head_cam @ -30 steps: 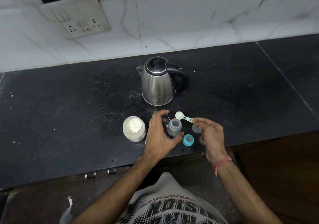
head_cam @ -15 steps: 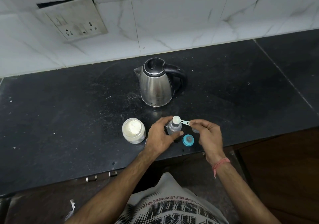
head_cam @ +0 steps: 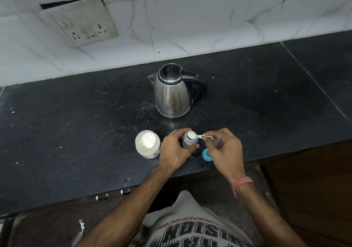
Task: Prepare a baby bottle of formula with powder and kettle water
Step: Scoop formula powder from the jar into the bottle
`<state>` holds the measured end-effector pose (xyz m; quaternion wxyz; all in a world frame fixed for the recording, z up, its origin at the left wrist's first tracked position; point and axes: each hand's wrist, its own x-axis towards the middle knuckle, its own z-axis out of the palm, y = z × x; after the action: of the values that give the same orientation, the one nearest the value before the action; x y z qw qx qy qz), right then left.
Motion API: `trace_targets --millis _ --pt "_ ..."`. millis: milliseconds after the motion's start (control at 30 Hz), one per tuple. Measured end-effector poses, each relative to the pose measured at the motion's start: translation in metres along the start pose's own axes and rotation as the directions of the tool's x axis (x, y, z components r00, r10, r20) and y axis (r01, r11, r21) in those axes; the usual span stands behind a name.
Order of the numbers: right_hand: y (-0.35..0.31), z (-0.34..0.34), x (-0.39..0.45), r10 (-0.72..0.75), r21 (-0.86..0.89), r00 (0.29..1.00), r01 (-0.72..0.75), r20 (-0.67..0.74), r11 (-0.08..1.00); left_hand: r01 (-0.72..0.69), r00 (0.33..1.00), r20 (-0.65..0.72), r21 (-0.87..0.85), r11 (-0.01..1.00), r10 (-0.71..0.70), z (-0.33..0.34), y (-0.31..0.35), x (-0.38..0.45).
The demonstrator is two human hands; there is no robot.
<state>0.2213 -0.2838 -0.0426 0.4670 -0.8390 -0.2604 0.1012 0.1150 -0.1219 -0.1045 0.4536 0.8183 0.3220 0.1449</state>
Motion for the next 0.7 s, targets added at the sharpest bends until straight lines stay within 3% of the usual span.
trace_targets --millis 133,267,700 --pt "0.0034 -0.0013 -0.0038 -0.232 -0.228 0.973 0.23 0.018 0.946 -0.001 1.0 -0.005 -0.014 1.0 0.001 0.0007 -0.0012 0.0001" --pt "0.0071 -0.0024 -0.0056 -0.371 -0.314 0.927 0.368 0.054 0.875 -0.011 1.0 -0.01 -0.014 1.0 0.011 0.0015 -0.0032 -0.0002" --pt "0.0092 -0.0003 -0.005 -0.43 -0.355 0.901 0.419 0.053 0.835 -0.003 1.0 -0.017 -0.022 1.0 0.003 0.0042 -0.0058 -0.0009"
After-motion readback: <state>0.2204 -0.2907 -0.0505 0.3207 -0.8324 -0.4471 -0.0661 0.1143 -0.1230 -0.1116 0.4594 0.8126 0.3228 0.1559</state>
